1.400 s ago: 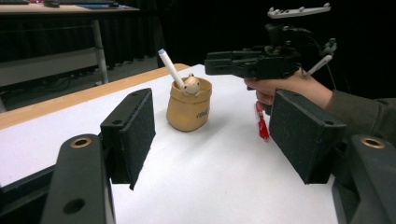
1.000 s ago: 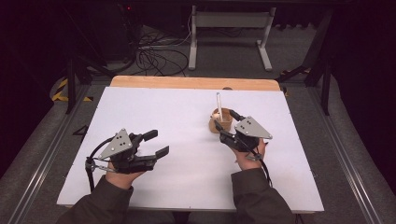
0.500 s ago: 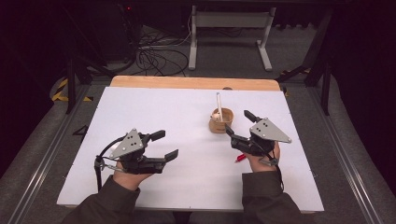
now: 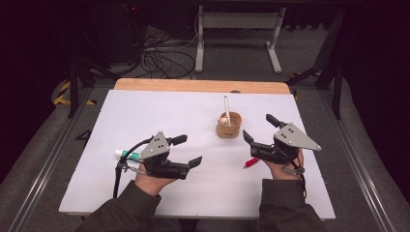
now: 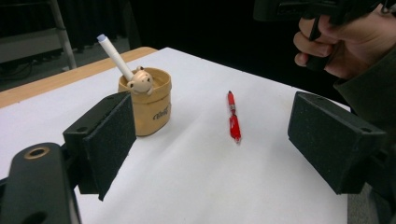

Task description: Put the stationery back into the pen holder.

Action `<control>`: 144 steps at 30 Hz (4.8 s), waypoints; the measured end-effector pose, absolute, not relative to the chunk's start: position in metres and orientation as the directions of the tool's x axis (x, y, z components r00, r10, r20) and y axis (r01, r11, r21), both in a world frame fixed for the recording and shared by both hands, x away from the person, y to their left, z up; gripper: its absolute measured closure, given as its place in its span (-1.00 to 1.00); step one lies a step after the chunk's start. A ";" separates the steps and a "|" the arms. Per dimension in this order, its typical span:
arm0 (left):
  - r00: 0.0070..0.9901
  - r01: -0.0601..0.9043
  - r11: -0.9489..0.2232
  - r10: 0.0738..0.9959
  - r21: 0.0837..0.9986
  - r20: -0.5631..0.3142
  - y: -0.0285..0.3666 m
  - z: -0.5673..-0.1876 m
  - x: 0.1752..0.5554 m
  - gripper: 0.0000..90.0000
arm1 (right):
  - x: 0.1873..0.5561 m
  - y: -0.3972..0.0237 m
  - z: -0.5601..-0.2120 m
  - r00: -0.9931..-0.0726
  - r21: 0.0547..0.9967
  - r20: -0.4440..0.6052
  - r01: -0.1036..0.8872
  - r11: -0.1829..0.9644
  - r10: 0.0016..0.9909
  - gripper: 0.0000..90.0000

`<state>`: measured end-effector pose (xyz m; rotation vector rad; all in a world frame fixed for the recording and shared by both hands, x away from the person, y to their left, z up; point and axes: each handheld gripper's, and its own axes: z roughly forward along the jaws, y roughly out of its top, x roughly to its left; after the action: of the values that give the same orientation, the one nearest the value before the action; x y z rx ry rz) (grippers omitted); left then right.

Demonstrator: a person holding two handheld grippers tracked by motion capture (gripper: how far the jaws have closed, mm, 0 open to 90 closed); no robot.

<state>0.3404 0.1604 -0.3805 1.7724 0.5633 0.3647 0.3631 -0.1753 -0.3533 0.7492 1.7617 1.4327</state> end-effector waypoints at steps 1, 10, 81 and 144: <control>0.836 0.180 -0.208 0.548 0.962 -0.038 0.158 -0.381 0.341 -0.64 | 0.363 -0.178 -0.352 -0.557 0.978 -0.178 -0.012 0.206 0.811 -0.71; 0.839 0.173 -0.251 0.545 0.953 -0.009 0.130 -0.379 0.348 -0.62 | 0.357 -0.193 -0.344 -0.538 0.980 -0.181 -0.026 0.199 0.823 -0.73; 0.861 0.284 -0.545 0.507 0.789 0.040 -0.085 -0.416 0.440 -0.16 | 0.345 -0.235 -0.331 -0.513 0.995 -0.102 -0.039 0.096 0.852 -0.76; 0.877 0.299 -0.548 0.480 0.781 0.001 -0.096 -0.417 0.457 0.79 | 0.344 -0.237 -0.329 -0.506 0.994 -0.109 -0.050 0.098 0.856 -0.70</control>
<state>0.4571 -0.0963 -0.4171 2.1888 0.5587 0.2706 0.3436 -0.2370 -0.3290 0.8097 1.6184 1.5099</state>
